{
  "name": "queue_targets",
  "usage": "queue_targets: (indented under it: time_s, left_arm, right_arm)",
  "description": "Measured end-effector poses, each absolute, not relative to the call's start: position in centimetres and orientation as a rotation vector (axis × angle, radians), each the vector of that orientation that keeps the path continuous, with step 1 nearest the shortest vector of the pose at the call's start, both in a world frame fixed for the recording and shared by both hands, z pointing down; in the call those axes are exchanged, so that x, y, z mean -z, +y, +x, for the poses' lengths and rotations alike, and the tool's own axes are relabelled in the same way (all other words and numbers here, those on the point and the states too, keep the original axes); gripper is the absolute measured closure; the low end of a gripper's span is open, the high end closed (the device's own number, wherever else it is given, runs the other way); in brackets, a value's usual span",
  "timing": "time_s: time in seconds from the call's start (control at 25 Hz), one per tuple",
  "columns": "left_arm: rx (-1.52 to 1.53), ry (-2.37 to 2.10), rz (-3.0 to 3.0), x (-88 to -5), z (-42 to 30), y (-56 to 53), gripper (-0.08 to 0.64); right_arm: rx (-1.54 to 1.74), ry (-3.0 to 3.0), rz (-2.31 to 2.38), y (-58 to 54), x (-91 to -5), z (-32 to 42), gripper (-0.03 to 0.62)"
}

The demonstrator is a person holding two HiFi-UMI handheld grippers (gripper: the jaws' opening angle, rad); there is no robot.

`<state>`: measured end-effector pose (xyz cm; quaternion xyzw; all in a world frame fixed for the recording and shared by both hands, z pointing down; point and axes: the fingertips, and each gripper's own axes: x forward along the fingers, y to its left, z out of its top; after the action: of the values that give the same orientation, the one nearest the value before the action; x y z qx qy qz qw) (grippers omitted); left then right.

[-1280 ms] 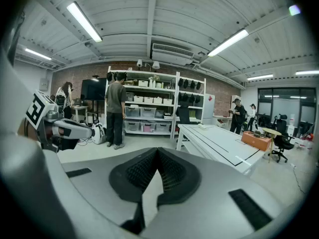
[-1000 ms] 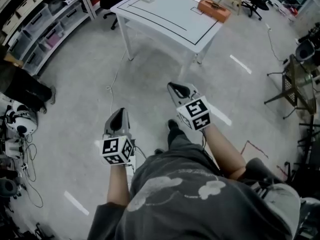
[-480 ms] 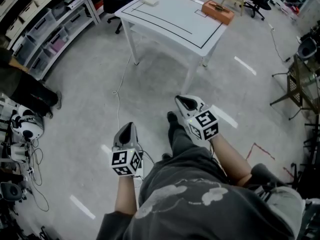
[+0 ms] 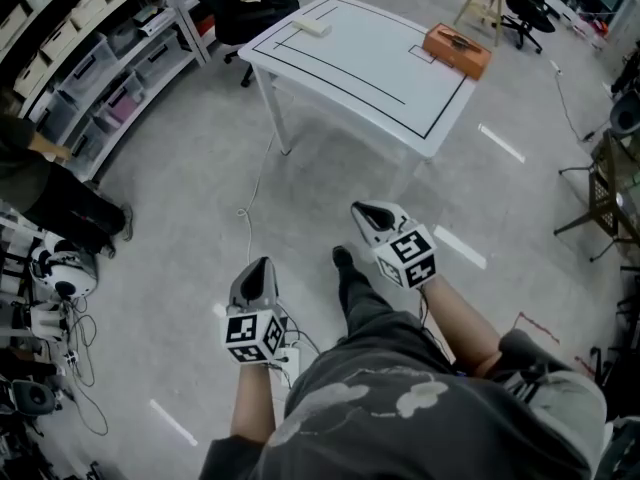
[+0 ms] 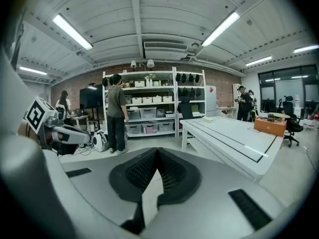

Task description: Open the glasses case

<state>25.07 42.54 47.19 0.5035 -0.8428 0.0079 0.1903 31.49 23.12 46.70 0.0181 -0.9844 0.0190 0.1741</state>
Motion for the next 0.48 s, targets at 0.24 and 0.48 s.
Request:
queue_targets:
  time_s: [0.24,0.48]
  left_arm:
    - [-0.039,-2.389,1.391,-46.2,17.8,37.1,0.557]
    - [-0.049,-2.389,1.385,-45.8,11.0,29.8,0.557]
  right_arm:
    - [-0.118,-2.792,0.092,16.5,-47.1,24.3,0.591]
    - [-0.149,-2.795,0.114,8.6,-46.9,17.5,0.591]
